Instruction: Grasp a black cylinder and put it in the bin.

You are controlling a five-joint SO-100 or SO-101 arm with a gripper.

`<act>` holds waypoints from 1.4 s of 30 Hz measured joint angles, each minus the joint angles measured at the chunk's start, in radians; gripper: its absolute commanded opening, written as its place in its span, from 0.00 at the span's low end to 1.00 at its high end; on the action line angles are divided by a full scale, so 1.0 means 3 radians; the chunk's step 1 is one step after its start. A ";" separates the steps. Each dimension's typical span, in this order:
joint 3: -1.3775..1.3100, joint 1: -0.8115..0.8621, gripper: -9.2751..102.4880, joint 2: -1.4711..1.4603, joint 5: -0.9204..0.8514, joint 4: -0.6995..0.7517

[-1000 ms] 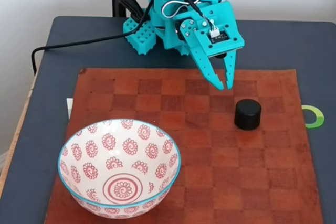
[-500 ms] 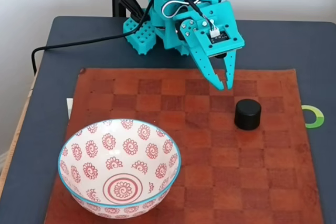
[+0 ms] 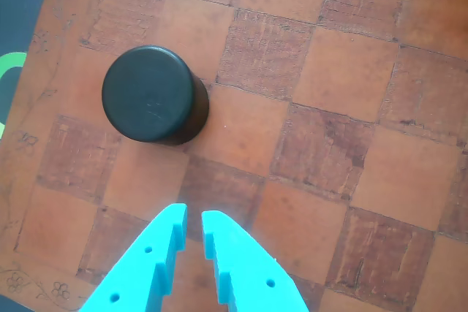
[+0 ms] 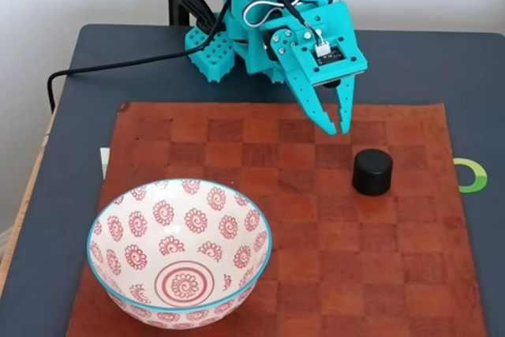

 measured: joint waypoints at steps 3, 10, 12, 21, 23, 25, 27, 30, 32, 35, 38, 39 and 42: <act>0.0000 0.0000 0.09 0.0000 0.0000 0.0000; 0.0000 0.0005 0.09 0.0000 0.0000 0.0000; 0.0000 0.0005 0.09 0.0000 0.0000 0.0000; -0.0118 -0.0056 0.09 0.0000 0.0000 0.0020; -0.0205 -0.0056 0.09 0.0000 -0.0005 0.0020; -0.0256 -0.0056 0.09 0.0000 -0.0010 0.0020; -0.0286 -0.0056 0.09 0.0000 -0.0010 0.0020; -0.0358 -0.0056 0.09 0.0000 -0.0010 0.0026; -0.0435 -0.0056 0.09 0.0000 -0.0010 0.0072; -0.0603 -0.0056 0.09 0.0000 -0.0010 0.0276; -0.0767 -0.0056 0.09 0.0000 -0.0010 0.0465; -0.0793 -0.0046 0.09 0.0000 -0.0010 0.0491; -0.0808 -0.0015 0.09 0.0000 -0.0010 0.0516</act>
